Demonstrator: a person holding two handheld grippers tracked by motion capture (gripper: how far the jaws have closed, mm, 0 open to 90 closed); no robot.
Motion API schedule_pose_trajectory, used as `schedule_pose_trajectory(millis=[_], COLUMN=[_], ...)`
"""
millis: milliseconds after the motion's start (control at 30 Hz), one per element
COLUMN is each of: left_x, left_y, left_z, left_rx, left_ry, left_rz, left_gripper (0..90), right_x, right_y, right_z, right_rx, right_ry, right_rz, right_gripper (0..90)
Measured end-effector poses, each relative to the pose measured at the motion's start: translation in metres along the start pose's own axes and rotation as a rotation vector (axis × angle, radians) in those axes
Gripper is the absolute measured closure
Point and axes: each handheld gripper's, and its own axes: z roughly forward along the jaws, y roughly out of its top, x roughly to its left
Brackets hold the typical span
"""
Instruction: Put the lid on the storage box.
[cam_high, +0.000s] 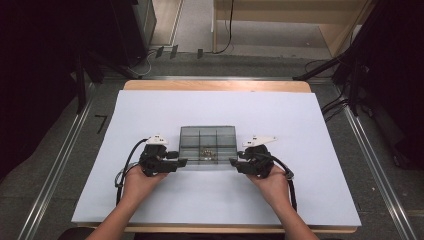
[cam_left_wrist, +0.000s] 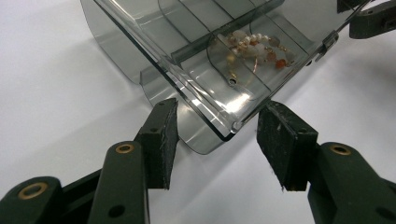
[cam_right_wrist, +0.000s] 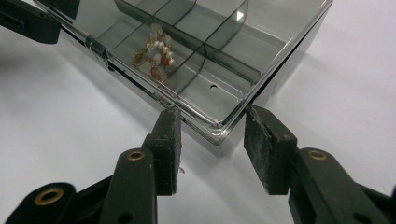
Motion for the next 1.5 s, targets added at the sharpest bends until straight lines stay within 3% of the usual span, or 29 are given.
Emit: schedule_pose_trajectory(millis=[1500], left_x=[0.002], left_y=[-0.0011], left_z=[0.0017], left_rx=[0.012], left_ry=[-0.018], left_rz=[-0.019], left_gripper=[45.0], right_x=[-0.0018], right_y=[-0.0018], right_z=[0.0009], right_rx=[0.012], right_ry=[0.014], right_rz=[0.005], right_gripper=[56.4])
